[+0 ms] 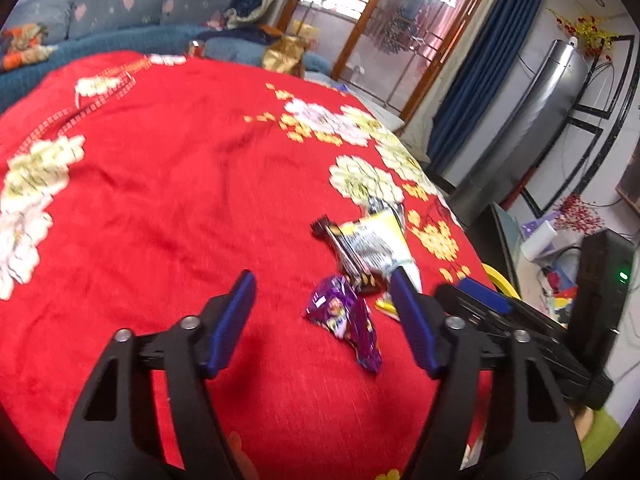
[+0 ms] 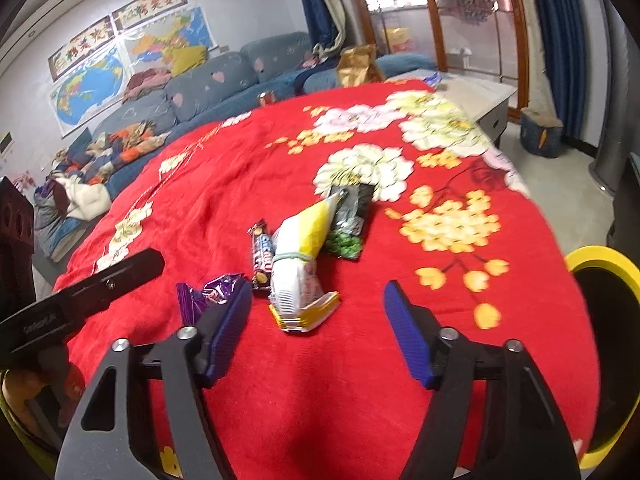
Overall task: Collect trash
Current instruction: 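Move both open tools back over the remaining trash on the bed, then grasp the purple candy wrapper with the left tool while the right tool grasps the white-yellow packet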
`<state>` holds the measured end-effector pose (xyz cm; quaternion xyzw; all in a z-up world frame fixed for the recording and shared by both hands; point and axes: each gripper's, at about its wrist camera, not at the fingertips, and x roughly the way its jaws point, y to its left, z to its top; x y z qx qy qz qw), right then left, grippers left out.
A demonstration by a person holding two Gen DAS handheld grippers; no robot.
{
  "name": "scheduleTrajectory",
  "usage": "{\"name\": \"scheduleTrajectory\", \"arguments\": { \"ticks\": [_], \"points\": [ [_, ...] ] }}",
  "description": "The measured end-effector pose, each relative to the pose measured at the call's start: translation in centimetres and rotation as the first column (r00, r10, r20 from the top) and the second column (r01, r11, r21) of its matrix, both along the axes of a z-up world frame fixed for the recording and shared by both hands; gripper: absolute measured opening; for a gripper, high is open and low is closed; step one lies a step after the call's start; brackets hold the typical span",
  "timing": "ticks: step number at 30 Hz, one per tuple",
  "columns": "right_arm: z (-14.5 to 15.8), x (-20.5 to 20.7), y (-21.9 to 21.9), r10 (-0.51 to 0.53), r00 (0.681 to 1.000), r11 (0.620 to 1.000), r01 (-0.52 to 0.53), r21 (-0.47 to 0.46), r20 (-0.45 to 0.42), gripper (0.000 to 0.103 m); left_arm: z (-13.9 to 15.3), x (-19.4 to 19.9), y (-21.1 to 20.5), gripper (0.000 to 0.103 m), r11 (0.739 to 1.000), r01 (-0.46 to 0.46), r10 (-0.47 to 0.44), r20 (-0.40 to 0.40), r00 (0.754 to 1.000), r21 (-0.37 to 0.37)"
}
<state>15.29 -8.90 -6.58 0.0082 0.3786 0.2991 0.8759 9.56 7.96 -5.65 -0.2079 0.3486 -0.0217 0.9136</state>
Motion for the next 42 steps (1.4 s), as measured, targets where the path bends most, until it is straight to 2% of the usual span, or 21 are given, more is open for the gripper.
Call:
{"name": "scheduleTrajectory", "arguments": {
  "ticks": [5, 7, 8, 10, 16, 18, 22, 27, 31, 42],
  "points": [
    [-1.3, 1.0, 1.1, 0.034, 0.997, 0.999, -0.033, 0.019, -0.065, 0.051, -1.2, 0.1, -0.3, 0.053, 0.995, 0.056, -0.058, -0.027, 0.998, -0.078],
    [-1.8, 1.4, 1.4, 0.054, 0.995, 0.998, -0.052, 0.028, -0.089, 0.045, -1.7, 0.3, -0.4, 0.048, 0.991, 0.075, -0.08, -0.037, 0.996, -0.11],
    [-2.1, 1.5, 1.5, 0.058, 0.993, 0.998, -0.055, 0.028, -0.099, 0.04, -1.9, 0.3, -0.6, 0.048, 0.99, 0.082, -0.087, -0.043, 0.995, -0.113],
    [-2.5, 1.6, 1.6, 0.062, 0.992, 0.998, -0.06, 0.026, -0.106, 0.039, -2.3, 0.6, -0.9, 0.047, 0.99, 0.088, -0.096, -0.062, 0.993, -0.113],
    [-2.3, 1.3, 0.9, 0.066, 0.994, 0.997, -0.062, 0.047, -0.084, 0.025, -3.9, 0.9, -1.5, 0.043, 0.991, 0.083, -0.095, -0.112, 0.989, -0.108],
    [-2.2, 1.1, 0.8, 0.064, 0.995, 0.997, -0.06, 0.045, -0.08, 0.024, -3.9, 0.8, -1.9, 0.041, 0.993, 0.084, -0.093, -0.114, 0.989, -0.083],
    [-1.8, 0.7, 0.7, 0.064, 0.996, 0.997, -0.061, 0.037, -0.062, 0.023, -4.0, 0.8, -2.5, 0.022, 0.994, 0.097, -0.102, -0.12, 0.987, -0.051],
    [-1.0, 0.0, 0.3, 0.054, 0.998, 0.998, -0.052, 0.044, -0.036, 0.022, -3.7, 0.7, -2.9, 0.016, 0.994, 0.111, -0.113, -0.111, 0.987, -0.026],
    [-0.1, -0.4, -0.5, 0.037, 0.999, 0.997, -0.036, 0.062, -0.021, 0.022, -3.0, 0.5, -2.7, 0.013, 0.995, 0.102, -0.103, -0.091, 0.991, -0.015],
    [1.7, -1.3, -2.5, 0.002, 1.0, 0.996, -0.003, 0.091, 0.008, 0.022, -0.6, 0.2, -3.1, 0.013, 0.995, 0.105, -0.104, -0.028, 0.994, 0.001]
  ]
}}
